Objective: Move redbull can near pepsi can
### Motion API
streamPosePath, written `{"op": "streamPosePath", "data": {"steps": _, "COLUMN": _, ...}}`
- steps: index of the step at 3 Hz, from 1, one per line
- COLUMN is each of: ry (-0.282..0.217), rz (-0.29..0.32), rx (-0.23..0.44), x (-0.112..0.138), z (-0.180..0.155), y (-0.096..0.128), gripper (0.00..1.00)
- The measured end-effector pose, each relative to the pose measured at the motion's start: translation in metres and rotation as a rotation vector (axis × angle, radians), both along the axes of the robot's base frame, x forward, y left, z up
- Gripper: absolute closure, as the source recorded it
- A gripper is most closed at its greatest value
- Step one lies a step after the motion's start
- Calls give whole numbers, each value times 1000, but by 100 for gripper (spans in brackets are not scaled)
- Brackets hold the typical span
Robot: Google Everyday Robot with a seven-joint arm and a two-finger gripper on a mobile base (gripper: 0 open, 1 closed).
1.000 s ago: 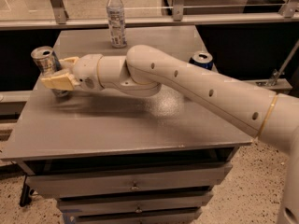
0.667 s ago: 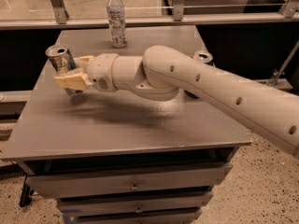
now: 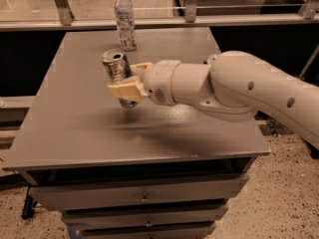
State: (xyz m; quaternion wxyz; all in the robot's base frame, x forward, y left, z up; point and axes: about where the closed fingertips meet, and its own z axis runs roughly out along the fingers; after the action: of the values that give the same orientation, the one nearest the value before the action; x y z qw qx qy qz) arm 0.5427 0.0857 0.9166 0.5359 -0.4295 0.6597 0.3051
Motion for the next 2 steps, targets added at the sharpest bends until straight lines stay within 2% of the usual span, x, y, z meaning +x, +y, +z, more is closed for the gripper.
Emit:
{"op": "streamPosePath", "data": {"steps": 1, "ry": 12, "rz": -122, "rx": -47, "x": -16, "z": 6, "y": -63, "gripper": 100}}
{"op": "streamPosePath", "data": {"steps": 2, "ry": 16, "rz": -256, "rx": -67, "x": -36, "z": 9, "y": -127, "gripper": 100}}
